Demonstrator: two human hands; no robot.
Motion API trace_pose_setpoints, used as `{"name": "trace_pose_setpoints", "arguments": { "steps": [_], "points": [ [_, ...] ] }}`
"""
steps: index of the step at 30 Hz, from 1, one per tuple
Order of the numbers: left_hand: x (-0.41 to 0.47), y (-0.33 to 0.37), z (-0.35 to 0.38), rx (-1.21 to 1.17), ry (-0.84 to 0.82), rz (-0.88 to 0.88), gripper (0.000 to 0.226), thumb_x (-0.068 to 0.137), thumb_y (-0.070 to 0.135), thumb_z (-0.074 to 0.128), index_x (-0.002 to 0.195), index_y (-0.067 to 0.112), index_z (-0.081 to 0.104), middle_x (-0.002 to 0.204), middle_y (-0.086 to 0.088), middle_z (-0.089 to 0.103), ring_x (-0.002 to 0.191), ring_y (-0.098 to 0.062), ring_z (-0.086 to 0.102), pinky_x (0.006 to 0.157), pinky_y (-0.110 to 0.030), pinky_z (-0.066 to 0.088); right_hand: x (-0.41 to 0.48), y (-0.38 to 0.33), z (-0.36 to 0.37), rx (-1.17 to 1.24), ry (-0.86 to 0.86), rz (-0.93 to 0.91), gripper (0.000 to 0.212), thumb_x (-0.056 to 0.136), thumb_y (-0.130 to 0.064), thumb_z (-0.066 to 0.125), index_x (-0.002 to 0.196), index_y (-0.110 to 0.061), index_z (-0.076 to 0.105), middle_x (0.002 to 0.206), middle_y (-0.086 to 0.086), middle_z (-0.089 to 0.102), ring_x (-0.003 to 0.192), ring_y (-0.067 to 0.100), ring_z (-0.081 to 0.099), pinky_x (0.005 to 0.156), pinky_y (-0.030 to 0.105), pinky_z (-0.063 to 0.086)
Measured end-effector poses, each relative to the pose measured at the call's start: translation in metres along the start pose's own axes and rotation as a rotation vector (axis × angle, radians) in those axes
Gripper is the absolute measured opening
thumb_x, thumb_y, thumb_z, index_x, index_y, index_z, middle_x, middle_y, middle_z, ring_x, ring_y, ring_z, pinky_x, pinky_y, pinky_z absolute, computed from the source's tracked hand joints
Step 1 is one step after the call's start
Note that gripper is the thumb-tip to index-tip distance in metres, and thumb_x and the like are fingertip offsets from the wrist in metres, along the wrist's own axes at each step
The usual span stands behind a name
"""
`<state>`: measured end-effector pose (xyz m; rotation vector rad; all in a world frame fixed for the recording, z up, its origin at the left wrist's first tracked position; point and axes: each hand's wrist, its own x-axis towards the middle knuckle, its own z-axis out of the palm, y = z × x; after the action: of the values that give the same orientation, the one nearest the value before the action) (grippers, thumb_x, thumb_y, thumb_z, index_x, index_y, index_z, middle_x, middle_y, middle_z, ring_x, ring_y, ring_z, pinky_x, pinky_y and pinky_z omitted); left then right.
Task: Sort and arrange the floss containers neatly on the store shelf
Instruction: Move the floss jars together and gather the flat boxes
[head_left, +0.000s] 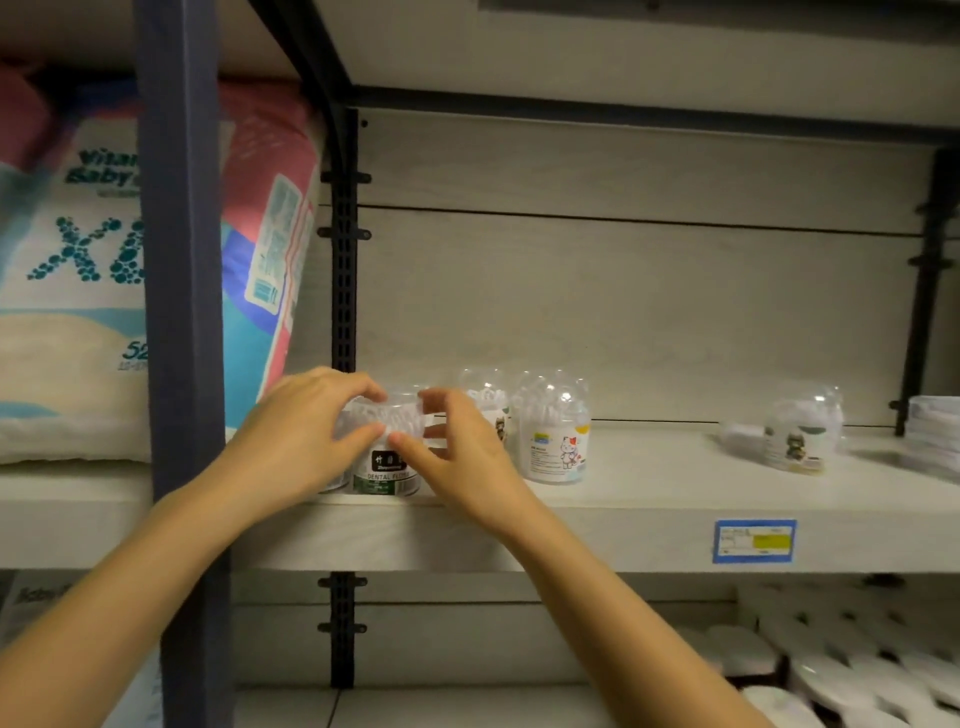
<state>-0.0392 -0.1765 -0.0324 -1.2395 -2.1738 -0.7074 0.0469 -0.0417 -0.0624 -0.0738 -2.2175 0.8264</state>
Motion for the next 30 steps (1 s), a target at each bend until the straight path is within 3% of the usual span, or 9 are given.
{"name": "trace_pose_setpoints", "arguments": {
  "steps": [4, 7, 10, 12, 14, 17, 20, 25, 30],
  "points": [
    [-0.007, 0.031, 0.006, -0.056, 0.276, 0.094, 0.015, 0.084, 0.026, 0.063, 0.098, 0.021, 0.066, 0.099, 0.006, 0.063, 0.101, -0.019, 0.056, 0.087, -0.040, 0.043, -0.022, 0.005, -0.030, -0.096, 0.103, -0.112, 0.039, 0.090, -0.028, 0.057, 0.126, -0.018, 0.047, 0.127, -0.003, 0.052, 0.110, 0.009, 0.052, 0.096, 0.029, 0.044],
    [-0.009, 0.073, 0.016, -0.223, 0.326, 0.175, 0.007, 0.084, 0.027, 0.059, 0.087, 0.023, 0.065, 0.082, 0.017, 0.059, 0.082, -0.001, 0.053, 0.071, -0.031, 0.047, -0.042, 0.015, -0.074, -0.167, 0.184, -0.154, 0.020, 0.088, -0.026, 0.057, 0.107, -0.023, 0.061, 0.108, -0.010, 0.062, 0.097, 0.004, 0.058, 0.086, 0.028, 0.048],
    [0.001, 0.120, 0.039, -0.438, 0.242, 0.212, 0.008, 0.082, 0.020, 0.066, 0.085, 0.027, 0.065, 0.077, 0.014, 0.065, 0.086, 0.004, 0.056, 0.069, -0.011, 0.044, -0.058, 0.033, -0.129, -0.190, 0.223, -0.100, 0.010, 0.087, -0.023, 0.059, 0.094, -0.024, 0.066, 0.093, -0.013, 0.069, 0.086, 0.001, 0.062, 0.077, 0.023, 0.050],
    [0.010, 0.153, 0.059, -0.546, 0.199, 0.219, 0.012, 0.082, 0.015, 0.067, 0.084, 0.028, 0.066, 0.090, 0.016, 0.065, 0.085, 0.001, 0.059, 0.071, -0.007, 0.043, -0.068, 0.048, -0.168, -0.182, 0.234, -0.053, 0.009, 0.087, -0.020, 0.060, 0.090, -0.024, 0.068, 0.087, -0.015, 0.068, 0.082, 0.000, 0.062, 0.070, 0.016, 0.048],
    [0.021, 0.186, 0.081, -0.622, 0.135, 0.211, 0.016, 0.083, 0.014, 0.065, 0.086, 0.030, 0.065, 0.095, 0.019, 0.063, 0.086, -0.002, 0.059, 0.073, -0.010, 0.044, -0.074, 0.067, -0.208, -0.186, 0.254, -0.013, 0.011, 0.087, -0.017, 0.060, 0.089, -0.025, 0.067, 0.086, -0.015, 0.068, 0.081, 0.001, 0.062, 0.071, 0.018, 0.049],
    [0.043, 0.234, 0.110, -0.713, -0.011, 0.165, 0.015, 0.084, 0.015, 0.063, 0.091, 0.028, 0.063, 0.083, 0.007, 0.068, 0.084, -0.004, 0.060, 0.074, -0.010, 0.044, -0.073, 0.106, -0.268, -0.215, 0.366, 0.025, 0.013, 0.085, -0.015, 0.062, 0.096, -0.021, 0.065, 0.097, -0.009, 0.066, 0.090, 0.008, 0.061, 0.083, 0.030, 0.050],
    [0.071, 0.277, 0.136, -0.830, -0.170, 0.082, 0.019, 0.085, 0.012, 0.063, 0.101, 0.022, 0.060, 0.100, 0.002, 0.067, 0.088, -0.012, 0.060, 0.080, -0.018, 0.045, -0.063, 0.145, -0.318, -0.357, 0.456, 0.092, 0.037, 0.083, -0.028, 0.065, 0.118, -0.019, 0.054, 0.122, -0.001, 0.051, 0.112, 0.018, 0.050, 0.096, 0.034, 0.043],
    [0.108, 0.322, 0.174, -0.796, -0.371, -0.053, 0.037, 0.088, 0.017, 0.058, 0.124, 0.018, 0.050, 0.127, -0.004, 0.056, 0.110, -0.016, 0.054, 0.100, -0.034, 0.042, -0.050, 0.190, -0.350, -0.409, 0.262, 0.306, 0.072, 0.079, -0.047, 0.065, 0.137, -0.016, 0.035, 0.141, 0.008, 0.037, 0.124, 0.025, 0.045, 0.101, 0.034, 0.038],
    [0.122, 0.334, 0.192, -0.606, -0.548, -0.096, 0.058, 0.092, 0.021, 0.052, 0.144, 0.014, 0.028, 0.147, -0.006, 0.037, 0.133, -0.020, 0.039, 0.110, -0.038, 0.033, -0.046, 0.209, -0.346, -0.260, 0.121, 0.385, 0.075, 0.073, -0.047, 0.071, 0.135, -0.022, 0.038, 0.132, 0.008, 0.051, 0.120, 0.024, 0.050, 0.100, 0.038, 0.041]
  ]
}}
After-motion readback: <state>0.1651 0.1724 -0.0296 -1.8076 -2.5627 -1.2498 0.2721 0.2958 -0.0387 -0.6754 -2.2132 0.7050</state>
